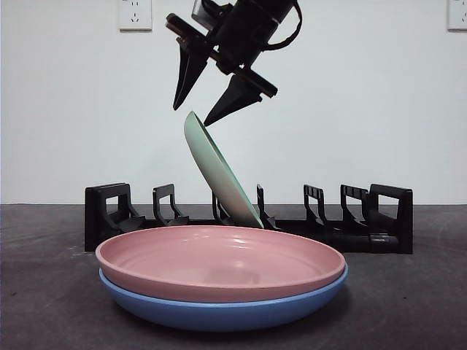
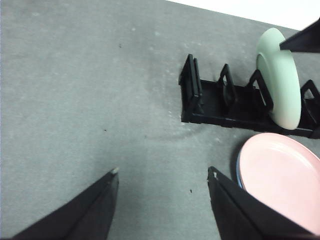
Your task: Place the plate
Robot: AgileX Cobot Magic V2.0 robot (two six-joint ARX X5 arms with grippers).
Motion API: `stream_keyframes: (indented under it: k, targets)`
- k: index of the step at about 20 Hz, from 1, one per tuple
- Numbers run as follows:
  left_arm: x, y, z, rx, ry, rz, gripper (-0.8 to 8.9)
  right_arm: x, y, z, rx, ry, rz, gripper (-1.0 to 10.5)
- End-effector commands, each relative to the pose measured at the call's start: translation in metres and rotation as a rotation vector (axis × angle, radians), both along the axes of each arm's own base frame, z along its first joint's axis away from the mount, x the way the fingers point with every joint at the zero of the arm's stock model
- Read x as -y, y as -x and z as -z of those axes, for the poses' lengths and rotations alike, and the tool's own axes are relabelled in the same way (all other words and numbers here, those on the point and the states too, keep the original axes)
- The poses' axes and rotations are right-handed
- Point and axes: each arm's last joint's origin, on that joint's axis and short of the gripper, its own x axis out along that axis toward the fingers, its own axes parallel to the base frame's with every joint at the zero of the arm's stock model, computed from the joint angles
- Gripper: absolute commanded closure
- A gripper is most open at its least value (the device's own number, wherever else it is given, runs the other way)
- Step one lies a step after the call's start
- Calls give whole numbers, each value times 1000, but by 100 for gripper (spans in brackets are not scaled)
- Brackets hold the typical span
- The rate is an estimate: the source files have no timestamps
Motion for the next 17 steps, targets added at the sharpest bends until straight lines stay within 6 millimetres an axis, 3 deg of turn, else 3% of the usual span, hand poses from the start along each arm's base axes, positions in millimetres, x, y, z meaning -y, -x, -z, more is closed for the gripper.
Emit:
stream_keyframes:
  k: [1,8,12,17]
  targets:
    - [0,1,-5,19,10,-5,534,-11,-2,1,5,-21,-12,720]
    - [0,1,-5,19,10,-5,534,-22,-1,15,-33,-1,-33,812]
    - [0,1,-5,19,10,-5,534,-25,2,16,-38,-1,-38,935]
    - [0,1,-5,19,10,-5,534,-21,8,7,-59,-12,-43,935]
